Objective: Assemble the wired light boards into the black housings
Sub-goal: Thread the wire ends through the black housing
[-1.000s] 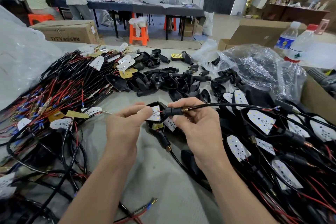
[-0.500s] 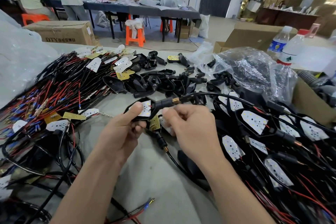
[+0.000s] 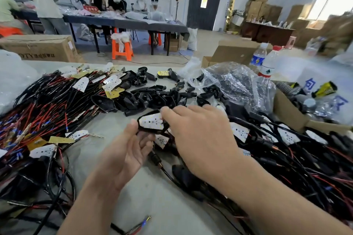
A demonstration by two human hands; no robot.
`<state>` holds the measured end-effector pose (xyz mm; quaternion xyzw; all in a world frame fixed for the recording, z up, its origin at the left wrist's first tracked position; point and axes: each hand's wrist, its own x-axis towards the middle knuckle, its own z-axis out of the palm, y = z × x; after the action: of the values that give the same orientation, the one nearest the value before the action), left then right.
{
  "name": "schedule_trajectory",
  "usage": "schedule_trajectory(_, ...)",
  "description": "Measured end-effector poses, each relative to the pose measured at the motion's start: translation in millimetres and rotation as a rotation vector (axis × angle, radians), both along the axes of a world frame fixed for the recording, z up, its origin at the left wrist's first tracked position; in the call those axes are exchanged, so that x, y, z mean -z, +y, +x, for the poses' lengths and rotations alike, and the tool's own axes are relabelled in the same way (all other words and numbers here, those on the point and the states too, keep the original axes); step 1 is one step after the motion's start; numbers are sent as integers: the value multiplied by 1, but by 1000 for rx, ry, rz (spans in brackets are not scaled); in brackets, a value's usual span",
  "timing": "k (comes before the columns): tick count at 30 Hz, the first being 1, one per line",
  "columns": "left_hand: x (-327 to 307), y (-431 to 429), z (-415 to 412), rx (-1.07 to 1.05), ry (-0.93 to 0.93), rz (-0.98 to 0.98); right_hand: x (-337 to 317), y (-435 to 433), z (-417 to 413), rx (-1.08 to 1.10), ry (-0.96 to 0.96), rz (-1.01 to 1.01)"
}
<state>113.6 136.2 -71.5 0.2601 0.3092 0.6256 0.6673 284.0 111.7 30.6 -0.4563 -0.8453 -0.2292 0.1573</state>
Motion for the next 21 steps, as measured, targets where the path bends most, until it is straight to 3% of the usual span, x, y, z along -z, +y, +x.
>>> schedule_trajectory(4,3,1,4,-13,189,-3,-12,18,35,206,60,42)
schedule_trajectory(7,8,2,10,-222,357,-113,-2,38,67,425,111,-72)
schedule_trajectory(10,8,3,14,-457,614,-189,18,43,90,491,274,-214)
schedule_trajectory(12,7,2,13,-590,810,-188,29,38,90,434,398,-141)
schedule_trajectory(16,3,-4,11,-733,1205,-167,47,22,56,184,448,-36)
schedule_trajectory(21,-11,-9,9,-985,1531,52,76,14,2,-73,390,-307)
